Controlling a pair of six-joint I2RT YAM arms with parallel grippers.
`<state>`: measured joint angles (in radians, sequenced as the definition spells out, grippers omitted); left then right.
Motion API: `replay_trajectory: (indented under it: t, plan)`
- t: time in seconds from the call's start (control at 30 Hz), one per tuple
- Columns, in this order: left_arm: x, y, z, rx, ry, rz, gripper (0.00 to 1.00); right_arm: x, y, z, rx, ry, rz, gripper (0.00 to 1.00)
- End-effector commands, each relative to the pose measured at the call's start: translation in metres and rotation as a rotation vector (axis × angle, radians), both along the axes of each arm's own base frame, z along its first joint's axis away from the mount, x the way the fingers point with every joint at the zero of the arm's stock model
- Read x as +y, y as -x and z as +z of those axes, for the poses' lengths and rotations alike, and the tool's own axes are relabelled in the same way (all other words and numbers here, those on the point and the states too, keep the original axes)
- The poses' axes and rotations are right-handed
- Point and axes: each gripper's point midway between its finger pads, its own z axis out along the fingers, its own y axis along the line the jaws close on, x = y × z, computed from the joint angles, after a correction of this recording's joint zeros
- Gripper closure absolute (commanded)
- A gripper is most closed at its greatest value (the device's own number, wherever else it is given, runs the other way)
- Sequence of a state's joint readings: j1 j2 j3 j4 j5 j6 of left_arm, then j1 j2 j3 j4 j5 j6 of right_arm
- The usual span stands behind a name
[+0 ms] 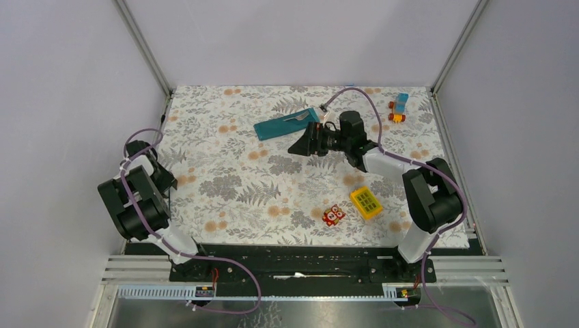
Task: Fold the napkin into a case and place the utensils inside
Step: Pick up the spoon from the corner of the board.
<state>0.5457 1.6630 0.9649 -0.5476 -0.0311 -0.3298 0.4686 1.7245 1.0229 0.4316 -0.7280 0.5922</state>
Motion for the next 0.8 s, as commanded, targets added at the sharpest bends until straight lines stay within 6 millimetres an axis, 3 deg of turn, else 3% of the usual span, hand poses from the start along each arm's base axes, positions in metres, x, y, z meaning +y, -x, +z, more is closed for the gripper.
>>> replay_trajectory:
  t: [0.0, 0.07, 0.17, 0.33, 0.4, 0.47, 0.57, 0.67, 0.77]
  plan:
    - [-0.031, 0.005, -0.007, -0.008, 0.097, -0.055, 0.58, -0.019, -0.017, 0.020, -0.049, -0.046, -0.064, 0.00]
    - [-0.040, -0.001, -0.002, -0.023, 0.094, -0.096, 0.65, -0.033, -0.027, 0.015, -0.017, -0.060, -0.099, 0.00]
    - [-0.057, -0.013, 0.007, -0.078, 0.147, -0.150, 0.84, -0.075, -0.047, 0.002, 0.018, -0.064, -0.199, 0.00]
    - [-0.084, -0.021, 0.008, -0.075, 0.141, -0.267, 0.95, -0.138, -0.076, -0.012, -0.018, 0.148, -0.522, 0.00]
    - [-0.101, -0.027, 0.012, -0.084, 0.126, -0.330, 1.00, -0.153, -0.081, -0.010, -0.014, 0.181, -0.622, 0.00]
    - [-0.117, -0.035, 0.017, -0.089, 0.097, -0.398, 1.00, -0.150, -0.078, -0.004, -0.001, 0.153, -0.597, 0.00]
    - [-0.142, -0.047, 0.028, -0.121, 0.069, -0.498, 1.00, -0.127, -0.067, 0.004, -0.009, 0.061, -0.417, 0.00]
    - [-0.177, -0.063, 0.048, -0.199, 0.028, -0.645, 1.00, -0.113, -0.059, 0.002, -0.008, -0.054, -0.346, 0.00]
    - [-0.225, -0.072, 0.073, -0.308, 0.001, -0.841, 1.00, -0.097, -0.056, -0.004, 0.085, -0.069, -0.251, 0.00]
